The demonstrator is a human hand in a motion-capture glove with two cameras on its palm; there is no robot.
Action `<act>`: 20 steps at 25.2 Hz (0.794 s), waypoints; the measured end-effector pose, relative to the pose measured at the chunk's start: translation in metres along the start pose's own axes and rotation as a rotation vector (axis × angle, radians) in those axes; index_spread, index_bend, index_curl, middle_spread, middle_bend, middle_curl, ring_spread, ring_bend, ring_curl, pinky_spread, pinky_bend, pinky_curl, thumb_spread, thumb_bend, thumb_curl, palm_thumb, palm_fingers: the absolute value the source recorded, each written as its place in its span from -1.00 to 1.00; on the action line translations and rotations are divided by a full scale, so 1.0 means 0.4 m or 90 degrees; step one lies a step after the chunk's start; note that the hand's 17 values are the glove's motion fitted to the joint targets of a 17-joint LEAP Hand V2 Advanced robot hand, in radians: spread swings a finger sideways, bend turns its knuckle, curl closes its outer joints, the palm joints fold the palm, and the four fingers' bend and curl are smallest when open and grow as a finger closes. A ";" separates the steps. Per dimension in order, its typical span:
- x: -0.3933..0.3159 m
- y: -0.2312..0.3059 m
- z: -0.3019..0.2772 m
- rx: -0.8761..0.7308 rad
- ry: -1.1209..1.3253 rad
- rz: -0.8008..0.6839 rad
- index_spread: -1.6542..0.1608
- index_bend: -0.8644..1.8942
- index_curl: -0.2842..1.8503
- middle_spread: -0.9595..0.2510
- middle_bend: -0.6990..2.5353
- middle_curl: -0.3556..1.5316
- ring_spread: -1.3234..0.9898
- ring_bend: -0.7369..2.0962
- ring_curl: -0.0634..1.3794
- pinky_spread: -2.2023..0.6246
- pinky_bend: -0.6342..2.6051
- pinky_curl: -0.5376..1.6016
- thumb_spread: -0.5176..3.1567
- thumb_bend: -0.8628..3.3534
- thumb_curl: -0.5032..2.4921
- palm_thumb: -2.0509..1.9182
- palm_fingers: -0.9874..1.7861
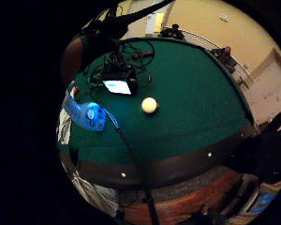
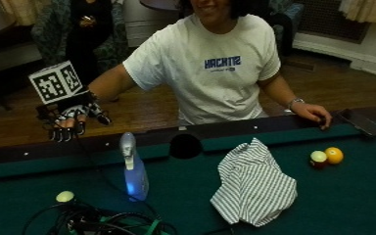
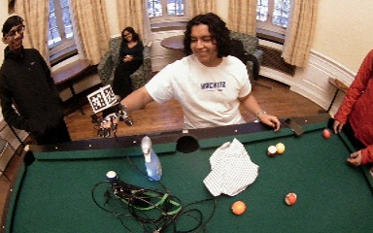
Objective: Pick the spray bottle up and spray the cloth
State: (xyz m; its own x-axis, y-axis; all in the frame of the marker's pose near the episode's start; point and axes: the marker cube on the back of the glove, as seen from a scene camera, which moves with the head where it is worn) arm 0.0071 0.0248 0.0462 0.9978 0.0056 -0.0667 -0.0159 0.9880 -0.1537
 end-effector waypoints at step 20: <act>-0.007 0.111 0.208 -0.079 -0.108 0.019 0.37 -0.27 -0.49 0.42 -0.45 -0.32 0.07 -0.28 -0.56 0.72 -0.38 -0.22 -0.11 -0.58 -0.51 0.22 0.07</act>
State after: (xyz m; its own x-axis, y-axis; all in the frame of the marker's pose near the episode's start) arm 0.0091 0.0816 0.1215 0.9933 0.0709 0.0917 -0.0431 0.9604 -0.2752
